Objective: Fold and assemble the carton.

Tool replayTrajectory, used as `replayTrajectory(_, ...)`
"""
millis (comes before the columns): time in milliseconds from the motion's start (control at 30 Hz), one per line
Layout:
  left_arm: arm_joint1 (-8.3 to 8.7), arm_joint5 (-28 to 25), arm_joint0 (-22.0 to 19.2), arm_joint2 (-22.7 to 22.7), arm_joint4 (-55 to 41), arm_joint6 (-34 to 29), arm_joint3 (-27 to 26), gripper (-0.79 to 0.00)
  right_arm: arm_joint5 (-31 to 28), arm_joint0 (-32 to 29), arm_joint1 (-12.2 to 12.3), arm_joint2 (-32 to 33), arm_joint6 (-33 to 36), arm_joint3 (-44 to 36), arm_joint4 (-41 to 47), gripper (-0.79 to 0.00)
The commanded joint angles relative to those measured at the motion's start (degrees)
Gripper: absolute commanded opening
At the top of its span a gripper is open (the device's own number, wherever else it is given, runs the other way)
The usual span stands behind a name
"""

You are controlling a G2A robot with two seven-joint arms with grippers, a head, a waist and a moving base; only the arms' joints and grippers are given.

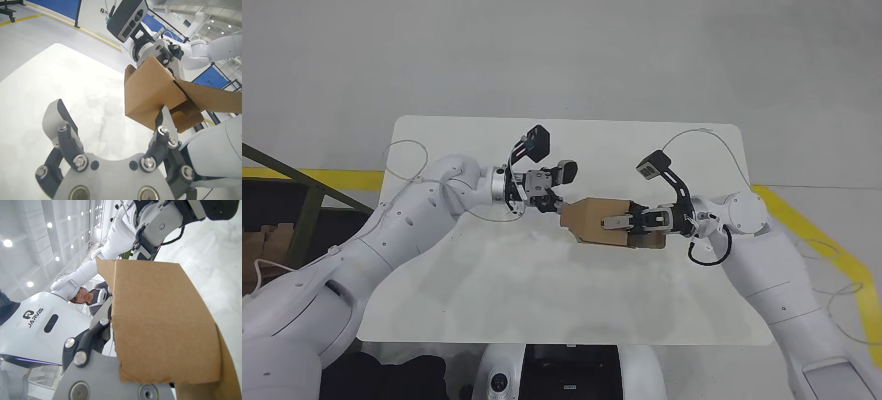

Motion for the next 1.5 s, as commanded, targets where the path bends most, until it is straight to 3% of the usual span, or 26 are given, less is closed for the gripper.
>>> replayTrajectory(0, 0.0, 0.0, 0.03, -0.11, 0.1, -0.05, -0.21, 0.0, -0.06, -0.02, 0.03, -0.05, -0.06, -0.08, 0.0, -0.785)
replayTrajectory(900, -0.59, 0.0, 0.35, -2.07, 1.55, 0.2, -1.4, 0.0, -0.56, 0.45, 0.06, -1.29, -0.56, 0.36, 1.05, -0.785)
replayTrajectory(1467, 2.97, 0.0, 5.14, -6.59, 1.74, 3.6, -4.93, 0.0, -2.35, -0.82, 0.4, 2.61, -2.35, 3.79, 5.92, -0.785)
